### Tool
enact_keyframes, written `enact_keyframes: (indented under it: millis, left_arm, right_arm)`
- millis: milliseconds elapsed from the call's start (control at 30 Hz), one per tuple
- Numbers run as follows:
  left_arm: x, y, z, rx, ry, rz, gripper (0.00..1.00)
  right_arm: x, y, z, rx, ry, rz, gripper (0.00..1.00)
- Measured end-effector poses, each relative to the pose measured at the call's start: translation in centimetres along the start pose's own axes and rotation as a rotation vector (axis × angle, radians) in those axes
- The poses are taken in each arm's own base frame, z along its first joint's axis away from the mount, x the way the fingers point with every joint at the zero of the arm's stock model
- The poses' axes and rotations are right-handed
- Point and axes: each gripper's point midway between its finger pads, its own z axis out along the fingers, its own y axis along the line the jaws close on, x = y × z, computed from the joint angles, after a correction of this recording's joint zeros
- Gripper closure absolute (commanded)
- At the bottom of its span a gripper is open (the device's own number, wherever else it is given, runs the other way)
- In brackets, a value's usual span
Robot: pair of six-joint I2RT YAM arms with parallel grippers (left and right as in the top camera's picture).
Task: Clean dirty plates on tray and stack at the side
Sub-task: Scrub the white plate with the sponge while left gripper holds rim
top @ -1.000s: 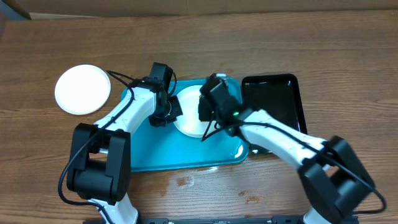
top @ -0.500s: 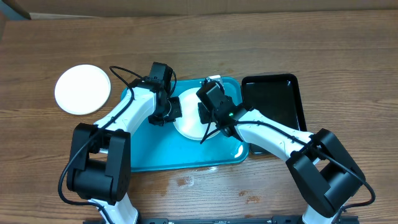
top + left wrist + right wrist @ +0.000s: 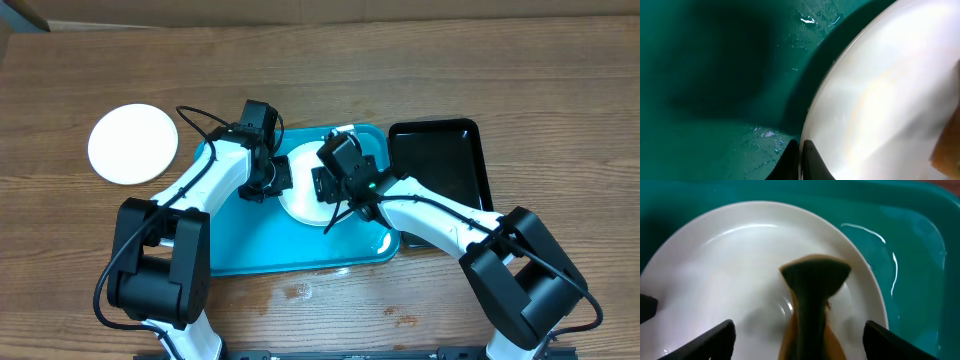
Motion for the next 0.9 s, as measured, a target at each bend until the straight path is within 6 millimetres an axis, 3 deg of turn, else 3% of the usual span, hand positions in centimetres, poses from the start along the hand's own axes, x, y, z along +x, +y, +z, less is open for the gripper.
enact_keyframes:
  millis: [367,567,900]
  left_arm:
    - [0.2,0.1,0.0,-0.003,0.008,-0.001,0.96]
    - [0.2,0.1,0.0,-0.003,0.009,-0.001,0.96]
    - [0.2,0.1,0.0,-0.003,0.009,-0.001,0.96]
  right_arm:
    - [0.3,-0.1,-0.7,0.019,0.054,-0.008,0.33]
    - [0.7,0.0,-0.5,0.007,0.058,-0.006,0.49]
    - [0.8,0.0,-0.1,-0.003,0.039,-0.004,0.44]
